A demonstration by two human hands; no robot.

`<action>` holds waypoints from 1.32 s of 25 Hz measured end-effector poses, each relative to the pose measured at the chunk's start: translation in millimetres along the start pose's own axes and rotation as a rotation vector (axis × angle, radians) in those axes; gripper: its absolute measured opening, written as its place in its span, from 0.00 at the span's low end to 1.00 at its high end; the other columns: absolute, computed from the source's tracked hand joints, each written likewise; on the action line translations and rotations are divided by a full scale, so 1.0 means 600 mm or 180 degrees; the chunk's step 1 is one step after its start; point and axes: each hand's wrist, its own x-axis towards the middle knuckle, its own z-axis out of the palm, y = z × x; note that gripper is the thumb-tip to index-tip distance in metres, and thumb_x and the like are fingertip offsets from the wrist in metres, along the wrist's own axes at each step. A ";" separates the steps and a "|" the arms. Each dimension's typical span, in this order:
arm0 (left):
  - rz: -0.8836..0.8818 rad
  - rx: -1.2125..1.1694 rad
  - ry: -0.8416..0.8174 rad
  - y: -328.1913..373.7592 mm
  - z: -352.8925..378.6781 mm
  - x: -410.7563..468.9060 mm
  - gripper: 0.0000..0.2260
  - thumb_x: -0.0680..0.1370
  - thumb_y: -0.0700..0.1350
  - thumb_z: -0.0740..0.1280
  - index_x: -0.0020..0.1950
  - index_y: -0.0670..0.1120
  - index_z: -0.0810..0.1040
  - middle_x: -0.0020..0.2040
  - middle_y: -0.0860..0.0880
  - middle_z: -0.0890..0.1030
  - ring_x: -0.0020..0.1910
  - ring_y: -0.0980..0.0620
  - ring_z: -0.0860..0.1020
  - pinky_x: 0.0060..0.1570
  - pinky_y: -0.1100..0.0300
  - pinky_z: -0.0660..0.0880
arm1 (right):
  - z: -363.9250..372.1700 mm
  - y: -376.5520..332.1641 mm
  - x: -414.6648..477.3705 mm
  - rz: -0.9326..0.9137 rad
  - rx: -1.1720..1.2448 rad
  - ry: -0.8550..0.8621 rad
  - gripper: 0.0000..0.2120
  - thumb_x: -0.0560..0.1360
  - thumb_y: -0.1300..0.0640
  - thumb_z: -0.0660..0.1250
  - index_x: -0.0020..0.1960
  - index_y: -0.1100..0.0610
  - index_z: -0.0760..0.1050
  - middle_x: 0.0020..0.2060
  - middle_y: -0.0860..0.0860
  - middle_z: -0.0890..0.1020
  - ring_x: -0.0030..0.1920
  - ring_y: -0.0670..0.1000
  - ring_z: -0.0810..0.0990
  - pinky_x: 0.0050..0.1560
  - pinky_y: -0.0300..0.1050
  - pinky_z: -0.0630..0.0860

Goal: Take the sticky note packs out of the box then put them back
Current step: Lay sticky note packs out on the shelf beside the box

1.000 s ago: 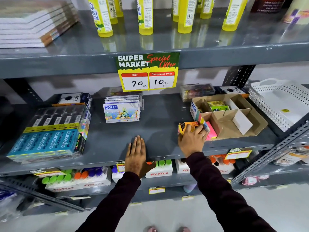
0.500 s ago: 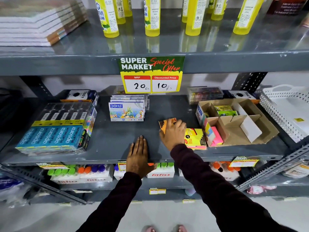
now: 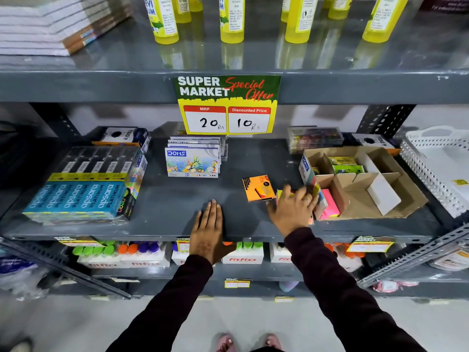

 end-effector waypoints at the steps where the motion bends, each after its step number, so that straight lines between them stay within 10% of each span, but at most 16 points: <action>1: 0.0011 0.0053 0.0018 0.001 0.000 0.000 0.51 0.61 0.71 0.67 0.70 0.35 0.64 0.70 0.36 0.68 0.68 0.40 0.68 0.66 0.44 0.60 | 0.000 0.012 -0.004 0.0022 -0.0099 -0.0120 0.30 0.75 0.46 0.65 0.71 0.61 0.63 0.67 0.71 0.67 0.67 0.70 0.67 0.73 0.65 0.55; 7: 0.0050 0.0107 0.0007 -0.002 0.000 0.000 0.49 0.62 0.72 0.64 0.69 0.35 0.65 0.69 0.36 0.69 0.68 0.40 0.68 0.65 0.44 0.61 | 0.001 0.020 -0.004 0.0029 -0.0201 -0.0381 0.35 0.77 0.47 0.61 0.77 0.58 0.51 0.70 0.72 0.61 0.69 0.72 0.63 0.73 0.64 0.55; 12: 0.0056 -0.0123 0.0054 -0.001 0.000 0.001 0.51 0.59 0.68 0.72 0.69 0.34 0.66 0.70 0.36 0.68 0.68 0.40 0.68 0.65 0.43 0.63 | 0.008 -0.020 -0.028 -0.0490 -0.0074 0.0528 0.30 0.69 0.47 0.71 0.67 0.59 0.71 0.58 0.71 0.76 0.56 0.73 0.76 0.62 0.66 0.71; 17: 0.0015 -0.0219 0.0059 -0.004 0.002 0.000 0.47 0.62 0.66 0.69 0.69 0.34 0.66 0.70 0.36 0.68 0.68 0.40 0.68 0.66 0.43 0.63 | 0.053 -0.060 -0.098 -0.1061 -0.0213 -0.0055 0.22 0.64 0.45 0.75 0.52 0.58 0.79 0.47 0.65 0.81 0.45 0.68 0.81 0.54 0.62 0.79; 25: 0.0111 -0.0252 0.0139 -0.005 0.004 0.001 0.50 0.58 0.66 0.73 0.68 0.33 0.67 0.69 0.35 0.69 0.67 0.39 0.70 0.65 0.42 0.63 | 0.068 -0.108 -0.050 -0.1091 0.0039 -0.0442 0.23 0.79 0.47 0.59 0.68 0.60 0.68 0.69 0.70 0.66 0.68 0.71 0.66 0.73 0.66 0.56; 33: 0.0049 -0.0147 0.0076 -0.006 0.007 0.003 0.51 0.58 0.67 0.73 0.69 0.34 0.66 0.69 0.36 0.69 0.68 0.40 0.69 0.64 0.42 0.63 | 0.000 0.008 -0.003 -0.0003 -0.0110 -0.0356 0.33 0.76 0.44 0.63 0.73 0.60 0.59 0.72 0.71 0.58 0.70 0.72 0.62 0.72 0.65 0.57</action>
